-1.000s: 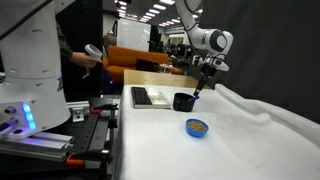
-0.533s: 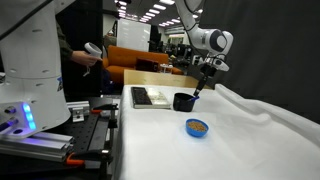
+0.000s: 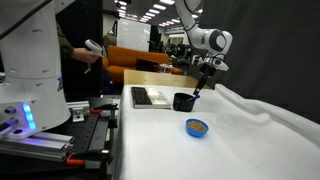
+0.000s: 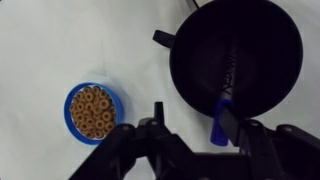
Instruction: Take the pen out of the black cup and put it on the table
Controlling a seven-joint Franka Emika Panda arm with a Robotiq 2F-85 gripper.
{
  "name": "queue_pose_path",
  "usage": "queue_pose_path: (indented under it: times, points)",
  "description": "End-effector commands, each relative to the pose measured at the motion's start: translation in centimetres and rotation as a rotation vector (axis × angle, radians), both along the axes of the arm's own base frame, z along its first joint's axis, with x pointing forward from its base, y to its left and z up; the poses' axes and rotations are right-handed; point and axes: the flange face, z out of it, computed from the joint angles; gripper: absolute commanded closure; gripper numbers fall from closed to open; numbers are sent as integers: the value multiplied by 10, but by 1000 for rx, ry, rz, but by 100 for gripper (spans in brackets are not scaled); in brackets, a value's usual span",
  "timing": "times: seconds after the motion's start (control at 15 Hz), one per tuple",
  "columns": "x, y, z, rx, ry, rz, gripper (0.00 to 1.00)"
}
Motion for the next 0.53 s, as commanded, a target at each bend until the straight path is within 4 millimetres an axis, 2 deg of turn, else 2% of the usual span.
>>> queue_pose_path:
  times: [0.0,0.2,0.47]
  points:
    - [0,2,0,0,1,2,33]
    - [0,2,0,-1,2,2,16]
    - [0,2,0,-1,2,2,16]
